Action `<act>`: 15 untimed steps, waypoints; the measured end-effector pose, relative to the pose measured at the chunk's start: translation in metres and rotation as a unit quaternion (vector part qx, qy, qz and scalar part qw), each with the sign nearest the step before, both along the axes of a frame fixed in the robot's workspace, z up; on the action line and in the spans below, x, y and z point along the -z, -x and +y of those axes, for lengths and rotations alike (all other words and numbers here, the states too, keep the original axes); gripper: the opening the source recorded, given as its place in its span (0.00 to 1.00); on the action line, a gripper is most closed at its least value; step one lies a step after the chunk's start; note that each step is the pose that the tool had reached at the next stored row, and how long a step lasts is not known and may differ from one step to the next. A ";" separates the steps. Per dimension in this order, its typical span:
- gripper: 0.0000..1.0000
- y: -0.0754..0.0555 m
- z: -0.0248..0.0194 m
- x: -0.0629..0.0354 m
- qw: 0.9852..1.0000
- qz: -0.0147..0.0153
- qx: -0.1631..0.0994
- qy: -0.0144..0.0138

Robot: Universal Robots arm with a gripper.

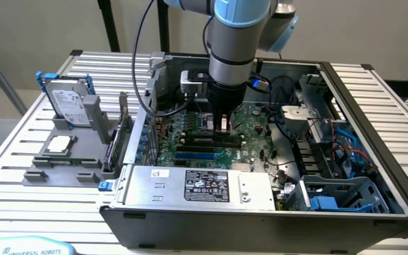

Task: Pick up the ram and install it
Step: 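Insert the ram into the slot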

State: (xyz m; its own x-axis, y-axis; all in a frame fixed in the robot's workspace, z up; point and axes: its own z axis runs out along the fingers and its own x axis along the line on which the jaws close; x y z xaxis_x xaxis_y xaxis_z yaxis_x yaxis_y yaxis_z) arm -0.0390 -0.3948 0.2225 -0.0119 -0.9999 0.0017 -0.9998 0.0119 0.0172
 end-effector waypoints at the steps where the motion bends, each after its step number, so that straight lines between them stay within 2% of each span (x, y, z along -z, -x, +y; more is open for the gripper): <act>1: 0.13 0.000 0.0001 0.0003 1.000 0.000 0.000 0.000; 4: 0.15 0.000 0.0001 0.0005 1.000 0.000 0.000 0.000; 5: 0.21 0.000 0.0001 0.0004 1.000 0.000 0.000 0.000; 7: 0.21 0.000 0.0000 -0.0013 1.000 0.000 0.000 0.000; 15: 0.21 0.003 0.0001 -0.0184 1.000 0.000 0.000 -0.001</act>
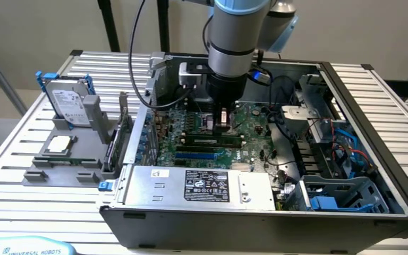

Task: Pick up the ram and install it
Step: 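Insert the ram into the slot, then press down the ram until it locks into place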

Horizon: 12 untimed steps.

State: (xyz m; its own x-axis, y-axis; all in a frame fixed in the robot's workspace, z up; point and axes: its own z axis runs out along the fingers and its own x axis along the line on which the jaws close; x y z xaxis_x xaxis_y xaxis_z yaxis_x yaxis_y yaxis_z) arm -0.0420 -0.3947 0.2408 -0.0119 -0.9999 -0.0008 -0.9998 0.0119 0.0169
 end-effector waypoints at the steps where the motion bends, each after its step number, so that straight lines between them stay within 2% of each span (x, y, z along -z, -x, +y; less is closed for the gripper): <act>1: 0.21 0.001 0.0000 -0.0016 1.000 0.000 0.000 0.000; 4: 0.19 0.002 0.0000 -0.0040 1.000 0.000 0.000 -0.001; 5: 0.13 0.002 0.0000 -0.0042 1.000 0.000 0.000 -0.001; 6: 0.11 0.002 0.0000 -0.0041 1.000 0.000 0.000 -0.001; 12: 0.11 0.002 0.0000 -0.0043 1.000 0.000 0.000 -0.001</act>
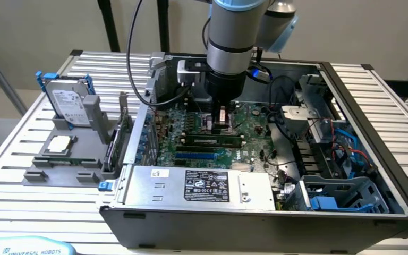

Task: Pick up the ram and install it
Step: 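Press down the ram until it locks into place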

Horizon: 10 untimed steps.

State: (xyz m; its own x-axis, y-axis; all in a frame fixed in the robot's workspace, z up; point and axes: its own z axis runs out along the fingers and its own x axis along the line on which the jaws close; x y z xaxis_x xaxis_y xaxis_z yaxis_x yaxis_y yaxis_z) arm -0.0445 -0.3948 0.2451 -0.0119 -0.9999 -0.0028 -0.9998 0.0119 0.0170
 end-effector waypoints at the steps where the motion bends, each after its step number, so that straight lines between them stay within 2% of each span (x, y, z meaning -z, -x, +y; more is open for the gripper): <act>1: 0.11 0.000 0.0000 0.0000 1.000 0.000 0.000 0.000; 10: 0.11 0.000 0.0000 0.0005 1.000 0.000 0.000 0.000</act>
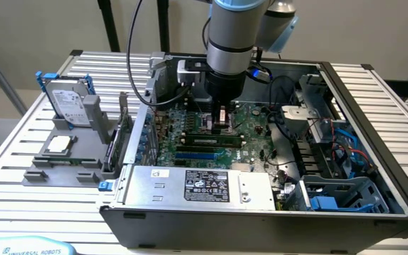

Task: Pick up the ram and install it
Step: 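Press down the ram until it locks into place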

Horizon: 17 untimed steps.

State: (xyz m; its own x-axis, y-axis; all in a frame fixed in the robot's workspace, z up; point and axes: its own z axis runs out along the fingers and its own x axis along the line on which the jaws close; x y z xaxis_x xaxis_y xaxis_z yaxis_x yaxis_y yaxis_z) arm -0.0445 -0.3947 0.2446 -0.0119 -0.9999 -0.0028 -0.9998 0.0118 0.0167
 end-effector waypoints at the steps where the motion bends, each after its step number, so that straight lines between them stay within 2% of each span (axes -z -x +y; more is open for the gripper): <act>1: 0.11 0.000 0.0000 0.0007 1.000 0.000 0.000 0.000; 10: 0.11 0.000 0.0000 0.0131 1.000 0.000 0.000 0.000; 12: 0.11 0.000 -0.0002 0.0159 1.000 -0.001 0.000 0.001; 17: 0.11 0.001 -0.0002 0.0211 1.000 -0.003 0.000 0.001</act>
State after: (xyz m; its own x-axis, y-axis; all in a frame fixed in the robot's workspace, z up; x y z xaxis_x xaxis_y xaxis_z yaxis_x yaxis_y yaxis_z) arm -0.0450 -0.3949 0.2235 -0.0119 -0.9999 -0.0019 -0.9999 0.0119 0.0116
